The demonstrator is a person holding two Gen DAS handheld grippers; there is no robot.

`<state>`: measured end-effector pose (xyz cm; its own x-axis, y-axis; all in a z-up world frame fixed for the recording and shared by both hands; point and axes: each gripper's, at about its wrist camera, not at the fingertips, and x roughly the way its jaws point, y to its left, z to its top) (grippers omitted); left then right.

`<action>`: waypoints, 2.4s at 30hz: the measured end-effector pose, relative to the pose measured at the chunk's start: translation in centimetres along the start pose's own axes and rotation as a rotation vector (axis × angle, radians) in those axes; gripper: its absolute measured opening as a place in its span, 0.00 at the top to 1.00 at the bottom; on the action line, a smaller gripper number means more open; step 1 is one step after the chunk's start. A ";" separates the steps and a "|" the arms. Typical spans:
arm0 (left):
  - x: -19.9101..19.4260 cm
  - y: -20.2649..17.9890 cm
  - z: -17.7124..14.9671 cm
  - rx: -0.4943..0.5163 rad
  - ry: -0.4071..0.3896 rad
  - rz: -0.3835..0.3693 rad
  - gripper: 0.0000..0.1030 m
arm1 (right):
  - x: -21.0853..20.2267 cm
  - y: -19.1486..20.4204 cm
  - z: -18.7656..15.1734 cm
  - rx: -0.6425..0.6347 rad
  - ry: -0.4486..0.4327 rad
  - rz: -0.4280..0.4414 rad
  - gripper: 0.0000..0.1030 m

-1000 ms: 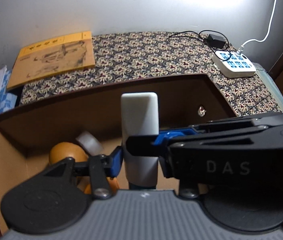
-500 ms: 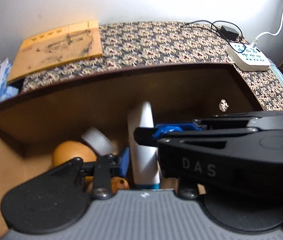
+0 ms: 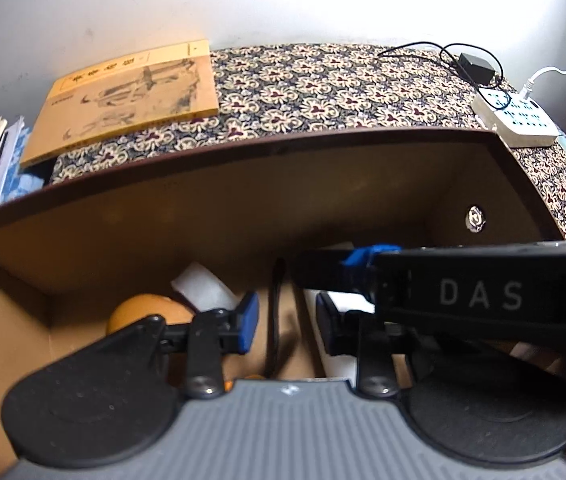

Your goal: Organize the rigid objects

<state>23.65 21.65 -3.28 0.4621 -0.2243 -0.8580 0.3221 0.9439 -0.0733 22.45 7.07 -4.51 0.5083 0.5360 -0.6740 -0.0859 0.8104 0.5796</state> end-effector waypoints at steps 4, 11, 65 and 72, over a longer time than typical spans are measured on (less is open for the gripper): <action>-0.2 -0.1 0.0 0.011 -0.022 0.013 0.60 | 0.0 0.1 0.0 0.001 0.003 -0.005 0.91; -0.5 -0.2 -0.1 0.022 -0.043 0.038 0.59 | -0.4 0.0 0.0 0.009 -0.024 0.017 0.90; -11.5 -3.5 -9.0 -0.083 -0.155 0.316 0.36 | -10.2 3.4 -10.6 -0.111 -0.262 -0.137 0.89; -11.6 -3.8 -9.6 -0.106 -0.140 0.317 0.36 | -10.4 3.5 -11.2 -0.133 -0.262 -0.124 0.89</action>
<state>9.15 22.96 2.07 0.6365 0.0590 -0.7690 0.0609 0.9901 0.1264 7.26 6.98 -0.57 0.7242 0.3659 -0.5846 -0.1117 0.8987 0.4241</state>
